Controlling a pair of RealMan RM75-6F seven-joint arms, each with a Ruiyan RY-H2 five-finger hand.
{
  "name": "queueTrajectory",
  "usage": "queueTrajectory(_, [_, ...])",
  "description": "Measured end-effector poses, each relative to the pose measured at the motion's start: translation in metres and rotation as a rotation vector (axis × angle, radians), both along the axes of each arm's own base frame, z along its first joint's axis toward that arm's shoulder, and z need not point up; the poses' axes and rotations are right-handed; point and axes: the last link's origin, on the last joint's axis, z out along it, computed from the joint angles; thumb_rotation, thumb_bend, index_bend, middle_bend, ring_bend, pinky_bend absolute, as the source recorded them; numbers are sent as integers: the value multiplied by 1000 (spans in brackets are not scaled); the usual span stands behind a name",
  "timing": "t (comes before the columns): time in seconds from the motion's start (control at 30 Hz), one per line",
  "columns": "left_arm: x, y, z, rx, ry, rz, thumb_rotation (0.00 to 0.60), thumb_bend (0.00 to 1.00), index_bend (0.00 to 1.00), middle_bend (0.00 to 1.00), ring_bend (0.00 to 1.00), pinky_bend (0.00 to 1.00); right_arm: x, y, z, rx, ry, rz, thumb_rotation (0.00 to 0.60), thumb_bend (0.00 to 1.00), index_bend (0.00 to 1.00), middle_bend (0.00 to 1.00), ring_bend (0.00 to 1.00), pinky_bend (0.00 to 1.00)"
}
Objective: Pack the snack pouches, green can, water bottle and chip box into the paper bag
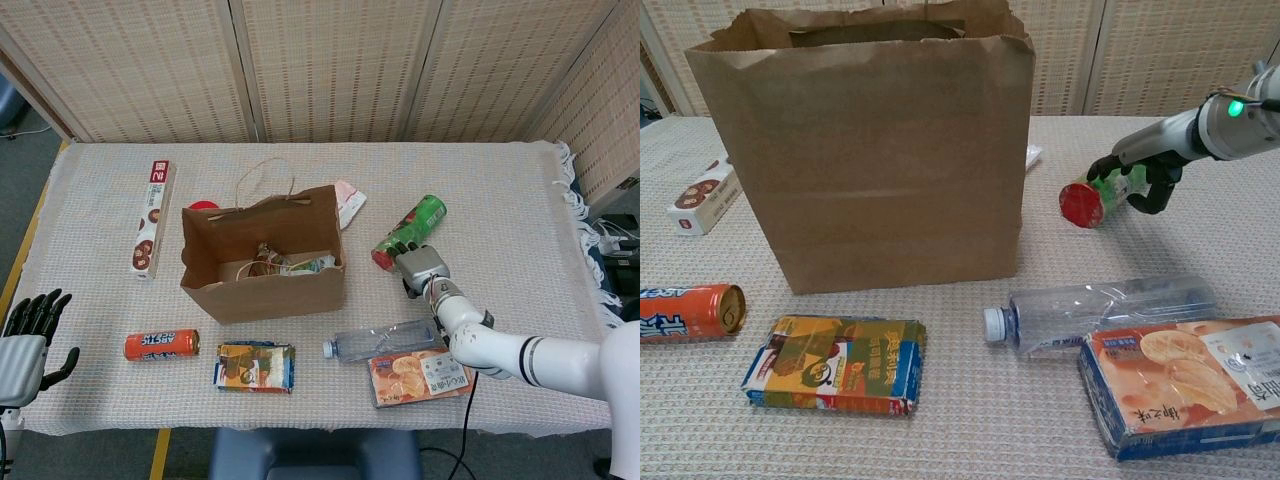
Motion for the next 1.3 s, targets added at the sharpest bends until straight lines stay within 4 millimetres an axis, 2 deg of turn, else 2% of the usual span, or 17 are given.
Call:
queueTrajectory(0.07, [0, 0, 0, 0, -1, 0, 600, 389, 55, 0, 0, 0, 1, 4, 7, 5, -38, -2, 600, 619, 0, 7, 0, 186])
queueTrajectory(0.17, [0, 0, 0, -1, -1, 0, 600, 389, 56, 0, 0, 0, 4, 10, 15, 1, -115, 2, 600, 543, 0, 28, 7, 202])
queueTrajectory(0.37, [0, 0, 0, -1, 1, 0, 600, 389, 56, 0, 0, 0, 8, 20, 37, -47, -265, 52, 600, 481, 0, 77, 41, 234])
queueTrajectory(0.5, [0, 0, 0, -2, 3, -2, 600, 390, 56, 0, 0, 0, 2, 22, 51, -97, -281, 128, 600, 298, 0, 69, 3, 148])
queueTrajectory(0.53, [0, 0, 0, -2, 3, -3, 600, 390, 56, 0, 0, 0, 0, 20, 54, -112, -271, 147, 600, 229, 0, 53, 0, 114])
queueTrajectory(0.6, [0, 0, -1, -3, 5, -3, 600, 389, 56, 0, 0, 0, -7, 14, 60, -152, -234, 185, 600, 155, 0, 30, 0, 79])
queueTrajectory(0.73, [0, 0, -1, -1, 8, -3, 600, 389, 56, 0, 0, 0, -18, -3, 64, -226, -126, 248, 600, 78, 0, 8, 0, 49])
queueTrajectory(0.93, [0, 0, -1, 1, 11, 0, 600, 389, 56, 0, 0, 0, -21, -26, 50, -287, 68, 368, 600, 46, 0, 7, 0, 36])
queueTrajectory(1.07, [0, 1, -1, 3, 10, 3, 600, 389, 56, 0, 0, 0, -15, -43, 28, -287, 167, 425, 600, 46, 0, 7, 0, 34])
queueTrajectory(1.3, [0, 1, -1, 6, 6, 6, 600, 389, 56, 0, 0, 0, -6, -57, -11, -227, 223, 421, 600, 46, 0, 8, 0, 34])
